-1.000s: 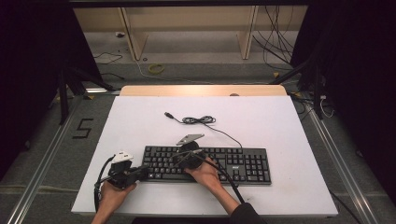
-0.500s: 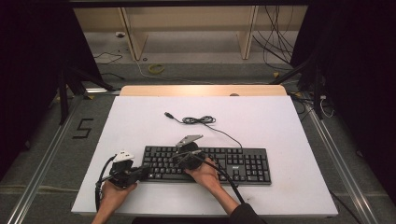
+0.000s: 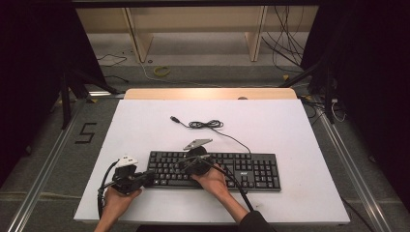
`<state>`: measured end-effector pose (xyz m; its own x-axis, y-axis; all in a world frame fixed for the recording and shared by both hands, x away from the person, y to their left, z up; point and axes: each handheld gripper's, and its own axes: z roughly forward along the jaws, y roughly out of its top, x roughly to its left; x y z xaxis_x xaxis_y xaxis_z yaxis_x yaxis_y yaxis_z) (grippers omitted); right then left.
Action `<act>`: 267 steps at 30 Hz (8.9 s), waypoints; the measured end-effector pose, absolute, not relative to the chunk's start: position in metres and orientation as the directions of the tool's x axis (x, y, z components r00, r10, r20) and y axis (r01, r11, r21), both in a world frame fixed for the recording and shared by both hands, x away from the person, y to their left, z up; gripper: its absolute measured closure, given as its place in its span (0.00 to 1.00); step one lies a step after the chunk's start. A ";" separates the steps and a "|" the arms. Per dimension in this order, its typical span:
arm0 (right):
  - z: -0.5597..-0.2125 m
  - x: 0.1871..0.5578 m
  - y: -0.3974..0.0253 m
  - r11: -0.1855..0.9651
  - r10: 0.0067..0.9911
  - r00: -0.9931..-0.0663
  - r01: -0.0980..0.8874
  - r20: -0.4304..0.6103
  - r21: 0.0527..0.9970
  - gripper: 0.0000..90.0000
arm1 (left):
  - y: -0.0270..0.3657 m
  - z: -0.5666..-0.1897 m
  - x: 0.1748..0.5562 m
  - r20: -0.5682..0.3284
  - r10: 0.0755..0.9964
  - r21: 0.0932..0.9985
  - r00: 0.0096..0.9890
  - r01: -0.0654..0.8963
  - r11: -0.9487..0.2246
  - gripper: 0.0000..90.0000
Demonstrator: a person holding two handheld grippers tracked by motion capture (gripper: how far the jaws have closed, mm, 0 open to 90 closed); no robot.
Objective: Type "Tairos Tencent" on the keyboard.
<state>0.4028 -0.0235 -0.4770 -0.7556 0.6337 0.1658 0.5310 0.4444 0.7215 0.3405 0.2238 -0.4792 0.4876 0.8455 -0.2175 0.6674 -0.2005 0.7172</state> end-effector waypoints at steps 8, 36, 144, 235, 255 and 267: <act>-0.467 0.398 -0.029 0.423 0.615 -0.769 0.510 0.177 0.749 0.95 | 0.223 -0.475 0.338 -0.234 0.839 0.738 0.492 0.651 -0.176 0.88; -0.450 0.381 -0.065 0.350 0.555 -0.798 0.479 0.234 0.805 0.52 | 0.219 -0.464 0.342 -0.286 0.810 0.773 0.512 0.623 -0.121 0.45; -0.454 0.341 -0.128 0.282 0.604 -0.765 0.465 0.221 0.839 0.61 | 0.204 -0.462 0.354 -0.280 0.785 0.757 0.552 0.630 -0.173 0.61; -0.455 0.370 -0.095 0.339 0.625 -0.749 0.514 0.220 0.788 0.49 | 0.201 -0.456 0.333 -0.274 0.754 0.836 0.597 0.535 -0.120 0.32; -0.455 0.355 -0.112 0.315 0.612 -0.757 0.498 0.228 0.808 0.38 | 0.191 -0.457 0.345 -0.254 0.754 0.811 0.605 0.558 -0.175 0.48; -0.453 0.348 -0.118 0.302 0.603 -0.763 0.489 0.234 0.818 0.36 | 0.184 -0.458 0.356 -0.235 0.760 0.788 0.606 0.576 -0.215 0.71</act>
<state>0.3483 -0.1177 -0.4534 -0.7628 0.6029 0.2338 0.4894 0.3019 0.8182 0.3561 0.1840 -0.4576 0.6057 0.7601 -0.2351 0.5762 -0.2153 0.7884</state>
